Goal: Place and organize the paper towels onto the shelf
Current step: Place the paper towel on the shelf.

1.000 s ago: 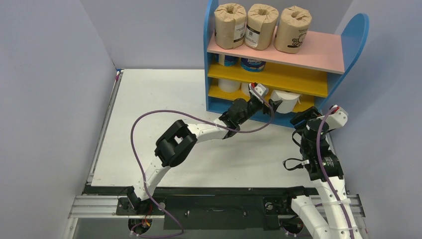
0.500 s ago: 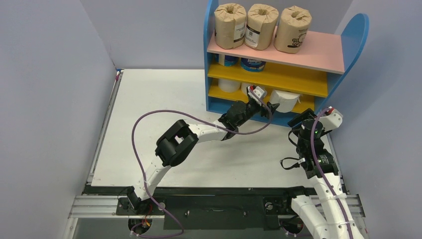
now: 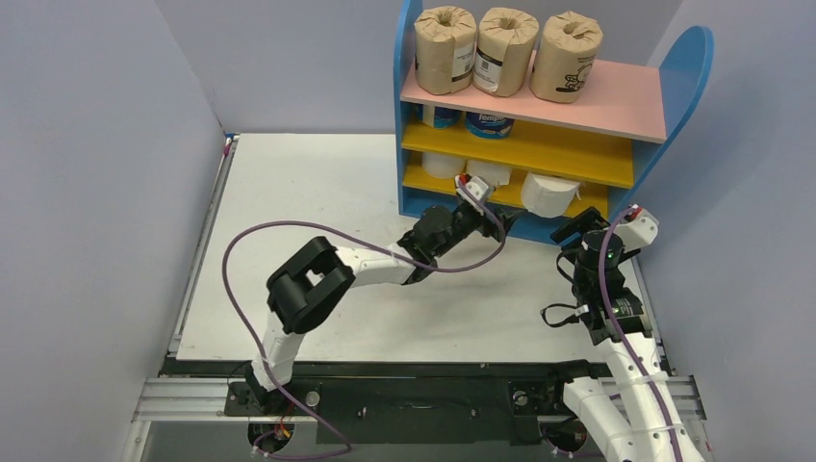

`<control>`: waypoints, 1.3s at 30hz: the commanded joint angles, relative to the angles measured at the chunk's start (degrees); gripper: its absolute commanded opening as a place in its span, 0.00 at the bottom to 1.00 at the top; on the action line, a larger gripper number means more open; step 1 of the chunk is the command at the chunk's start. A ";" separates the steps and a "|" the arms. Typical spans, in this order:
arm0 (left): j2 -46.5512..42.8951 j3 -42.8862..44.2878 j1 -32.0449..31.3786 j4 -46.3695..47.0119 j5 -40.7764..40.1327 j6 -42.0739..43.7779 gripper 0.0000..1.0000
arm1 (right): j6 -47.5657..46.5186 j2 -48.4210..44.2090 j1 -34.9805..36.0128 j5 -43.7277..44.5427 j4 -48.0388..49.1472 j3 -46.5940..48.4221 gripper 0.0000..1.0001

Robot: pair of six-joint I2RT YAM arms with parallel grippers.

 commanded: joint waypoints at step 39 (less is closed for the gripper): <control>-72.01 -47.54 0.91 -56.36 -24.06 -39.22 0.96 | -6.40 -3.28 2.83 1.46 48.71 -29.07 0.66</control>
